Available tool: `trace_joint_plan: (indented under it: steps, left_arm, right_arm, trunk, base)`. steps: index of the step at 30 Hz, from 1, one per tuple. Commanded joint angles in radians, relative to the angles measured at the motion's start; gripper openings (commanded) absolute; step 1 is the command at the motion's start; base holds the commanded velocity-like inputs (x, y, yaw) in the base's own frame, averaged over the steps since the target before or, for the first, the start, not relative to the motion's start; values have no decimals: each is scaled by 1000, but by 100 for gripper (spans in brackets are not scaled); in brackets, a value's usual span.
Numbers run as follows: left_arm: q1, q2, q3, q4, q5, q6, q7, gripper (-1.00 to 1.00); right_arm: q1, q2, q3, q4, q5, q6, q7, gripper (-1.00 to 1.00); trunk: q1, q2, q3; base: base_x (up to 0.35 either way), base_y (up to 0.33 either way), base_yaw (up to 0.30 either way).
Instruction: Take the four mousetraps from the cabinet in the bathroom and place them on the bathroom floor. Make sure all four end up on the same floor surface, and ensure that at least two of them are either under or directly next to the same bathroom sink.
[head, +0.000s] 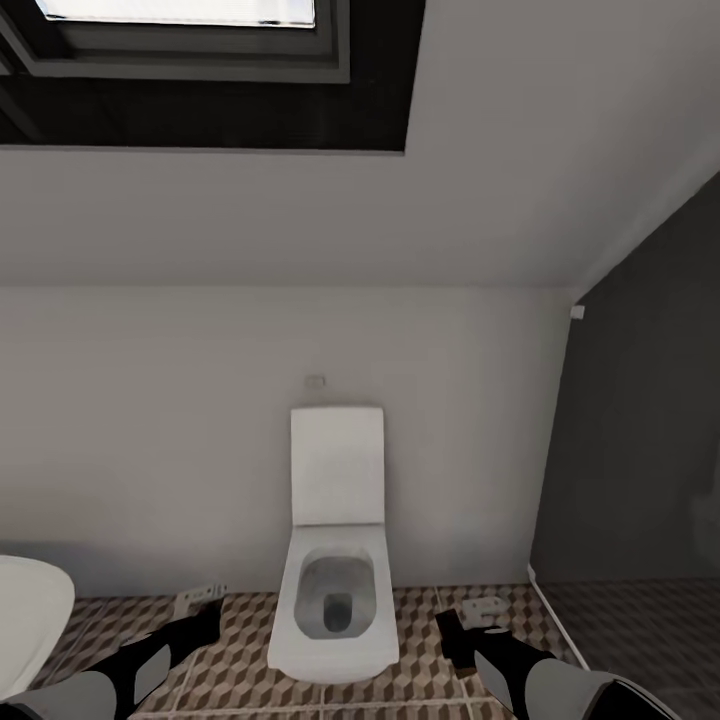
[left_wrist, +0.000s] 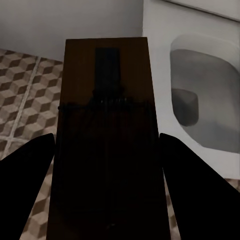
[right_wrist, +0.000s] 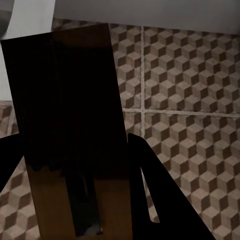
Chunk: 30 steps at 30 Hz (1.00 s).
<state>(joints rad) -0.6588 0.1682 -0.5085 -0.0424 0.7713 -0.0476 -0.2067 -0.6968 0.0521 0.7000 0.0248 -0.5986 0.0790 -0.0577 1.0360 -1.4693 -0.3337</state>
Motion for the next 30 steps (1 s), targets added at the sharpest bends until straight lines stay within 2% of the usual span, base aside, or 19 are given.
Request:
trace_joint_plan:
  steps: [1,11,18,30]
  left_arm:
    - [-1,1,-8,1,8,-3,-3,-100]
    - [-1,2,-9,1,8,-3,0,-100]
    - [-1,1,-9,1,6,-3,40,-100]
    - [-1,0,-10,1,3,-3,56,-100]
  right_arm:
    - [-1,1,8,1,-10,2,-2,-100]
    - [-1,0,9,1,-8,2,-3,-100]
    - [-1,0,7,1,-10,-5,-8,-100]
    - [-1,0,3,1,-17,-10,-16,-100]
  trunk:
    - [4,-8,-4]
    - [42,-78,-36]
    - [69,-127,-58]
    - [115,-211,-95]
  base:
    - [0,0,0]
    - [0,0,0]
    - [0,0,0]
    - [0,0,0]
